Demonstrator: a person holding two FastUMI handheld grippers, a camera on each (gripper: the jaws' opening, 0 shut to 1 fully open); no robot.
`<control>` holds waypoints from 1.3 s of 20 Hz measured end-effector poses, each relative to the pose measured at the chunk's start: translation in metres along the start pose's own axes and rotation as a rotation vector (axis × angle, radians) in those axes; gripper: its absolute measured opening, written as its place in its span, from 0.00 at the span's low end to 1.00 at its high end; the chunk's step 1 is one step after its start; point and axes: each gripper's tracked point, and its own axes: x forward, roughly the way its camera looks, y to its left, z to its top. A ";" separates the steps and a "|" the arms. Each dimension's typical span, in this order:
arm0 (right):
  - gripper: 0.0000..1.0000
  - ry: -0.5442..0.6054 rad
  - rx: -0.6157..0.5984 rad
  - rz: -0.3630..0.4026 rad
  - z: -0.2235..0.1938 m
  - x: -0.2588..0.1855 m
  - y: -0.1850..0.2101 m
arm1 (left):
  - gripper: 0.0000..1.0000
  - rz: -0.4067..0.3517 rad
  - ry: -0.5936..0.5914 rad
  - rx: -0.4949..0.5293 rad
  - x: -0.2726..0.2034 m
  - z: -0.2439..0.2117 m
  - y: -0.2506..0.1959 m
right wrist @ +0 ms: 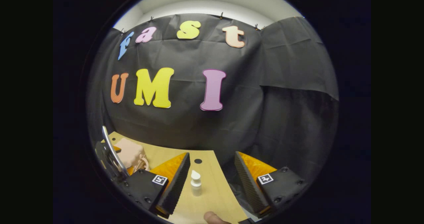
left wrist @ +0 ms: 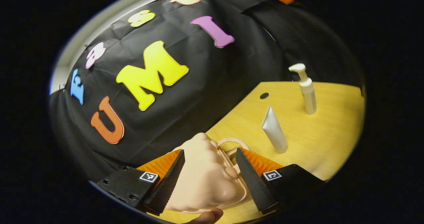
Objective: First open the suitcase, pack the skin care products into it, and then close the suitcase.
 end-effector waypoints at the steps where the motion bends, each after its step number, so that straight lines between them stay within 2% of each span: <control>1: 0.80 0.011 0.008 -0.004 -0.006 0.000 -0.005 | 0.98 -0.034 0.037 0.047 0.008 -0.012 -0.015; 3: 0.80 0.031 0.025 -0.009 -0.019 0.003 -0.014 | 0.98 -0.096 0.108 0.162 0.023 -0.034 -0.038; 4: 0.80 0.039 0.033 -0.008 -0.026 0.003 -0.018 | 0.98 -0.099 0.133 0.218 0.028 -0.041 -0.044; 7: 0.80 0.072 0.049 -0.012 -0.048 0.007 -0.033 | 0.96 -0.061 0.155 0.394 0.040 -0.038 -0.047; 10: 0.80 0.106 0.067 -0.014 -0.066 0.011 -0.047 | 0.88 -0.026 0.188 0.488 0.041 -0.036 -0.050; 11: 0.80 0.112 0.072 -0.015 -0.069 0.013 -0.052 | 0.82 -0.021 0.201 0.515 0.044 -0.037 -0.050; 13: 0.80 0.119 0.071 -0.014 -0.075 0.015 -0.060 | 0.68 -0.023 0.224 0.552 0.050 -0.040 -0.048; 16: 0.80 0.130 0.082 0.004 -0.080 0.015 -0.069 | 0.57 -0.026 0.240 0.598 0.054 -0.037 -0.049; 18: 0.80 0.134 0.097 0.026 -0.082 0.014 -0.069 | 0.46 -0.048 0.263 0.600 0.056 -0.041 -0.056; 19: 0.80 0.135 0.097 0.036 -0.081 0.012 -0.068 | 0.33 -0.056 0.281 0.607 0.056 -0.044 -0.058; 21: 0.80 0.127 0.095 0.059 -0.077 0.007 -0.064 | 0.21 -0.050 0.301 0.630 0.056 -0.044 -0.059; 26: 0.80 0.109 0.073 0.098 -0.069 -0.007 -0.049 | 0.11 -0.017 0.325 0.607 0.051 -0.042 -0.052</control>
